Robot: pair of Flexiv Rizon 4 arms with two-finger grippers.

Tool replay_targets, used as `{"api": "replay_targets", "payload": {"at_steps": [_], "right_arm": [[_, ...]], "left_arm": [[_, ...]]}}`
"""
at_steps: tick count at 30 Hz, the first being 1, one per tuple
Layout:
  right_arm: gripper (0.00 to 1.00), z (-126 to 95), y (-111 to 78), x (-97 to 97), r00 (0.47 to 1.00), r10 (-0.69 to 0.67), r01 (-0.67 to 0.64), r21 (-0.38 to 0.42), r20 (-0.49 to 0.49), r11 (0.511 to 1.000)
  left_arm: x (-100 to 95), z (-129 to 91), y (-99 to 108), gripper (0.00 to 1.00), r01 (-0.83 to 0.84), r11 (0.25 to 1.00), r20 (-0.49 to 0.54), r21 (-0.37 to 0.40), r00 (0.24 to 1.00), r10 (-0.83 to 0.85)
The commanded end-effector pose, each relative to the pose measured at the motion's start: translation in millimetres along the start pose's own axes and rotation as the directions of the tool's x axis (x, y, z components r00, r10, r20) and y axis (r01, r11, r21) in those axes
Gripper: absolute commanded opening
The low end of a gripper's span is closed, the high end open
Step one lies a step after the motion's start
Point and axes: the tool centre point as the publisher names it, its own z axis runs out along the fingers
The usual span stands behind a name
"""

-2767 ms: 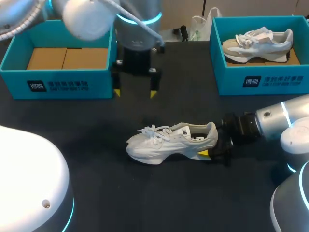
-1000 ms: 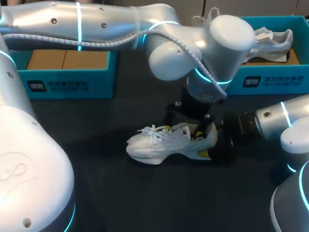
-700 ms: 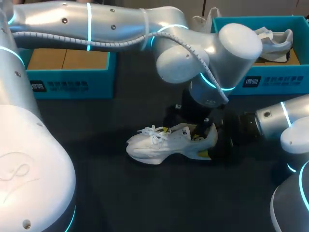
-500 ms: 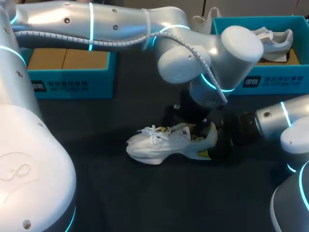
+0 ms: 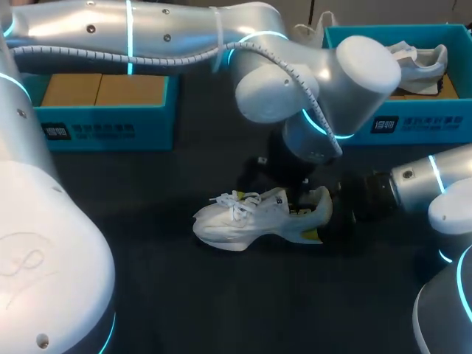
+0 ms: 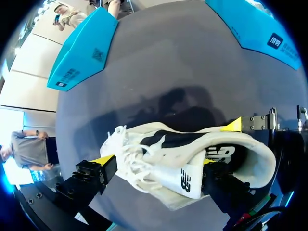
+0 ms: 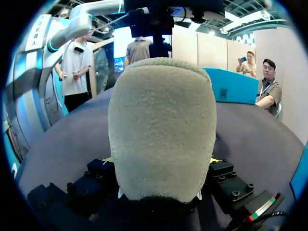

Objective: Take the shoe out of the shoebox, open the shoe tongue, remove and reinsert the insole, then place the shoe into the shoebox

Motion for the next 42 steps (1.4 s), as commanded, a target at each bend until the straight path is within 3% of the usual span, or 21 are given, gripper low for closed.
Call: {"api": "replay_targets", "payload": {"at_steps": [1, 3, 4, 8, 11, 18, 20, 34, 42], "right_arm": [[0.0, 6, -5.8, -1.5, 1.0, -0.001, 0.001, 0.002, 0.001, 1.0], [0.0, 6, -5.8, -1.5, 1.0, -0.001, 0.001, 0.002, 0.001, 1.0], [0.0, 6, -5.8, -1.5, 1.0, -0.001, 0.001, 0.002, 0.001, 1.0], [0.0, 6, -5.8, -1.5, 1.0, -0.001, 0.001, 0.002, 0.001, 1.0], [0.0, 6, -5.8, -1.5, 1.0, -0.001, 0.001, 0.002, 0.001, 1.0], [0.0, 6, -5.8, -1.5, 1.0, -0.001, 0.001, 0.002, 0.001, 1.0], [0.0, 6, -5.8, -1.5, 1.0, -0.001, 0.001, 0.002, 0.001, 1.0], [0.0, 6, -5.8, -1.5, 1.0, -0.001, 0.001, 0.002, 0.001, 1.0], [0.0, 6, -5.8, -1.5, 1.0, -0.001, 0.001, 0.002, 0.001, 1.0]], "left_arm": [[-10.6, -4, 3, 0.88, -0.005, 1.0, -0.013, -0.004, 1.0, 0.005], [-14.1, -8, 4, 0.7, -0.019, 1.0, -0.023, -0.019, 1.0, 0.018], [-15.1, -9, 5, 0.52, -0.028, 0.999, -0.028, -0.021, 0.999, 0.028], [-19.3, -17, 7, 0.28, -0.064, 0.997, -0.067, -0.037, 0.996, 0.061], [-24.7, -24, 7, 0.18, -0.091, 0.995, -0.093, -0.041, 0.992, 0.087], [-35.8, -33, 6, 0.09, -0.143, 0.989, -0.133, -0.035, 0.982, 0.137], [-39.5, -34, 7, 0.01, -0.146, 0.989, -0.137, -0.035, 0.981, 0.14], [-74.1, -13, 9, 0.03, -0.165, 0.986, -0.146, -0.034, 0.977, 0.158], [-91.7, 7, 4, 0.2, -0.124, 0.991, -0.115, -0.052, 0.986, 0.118]]}}
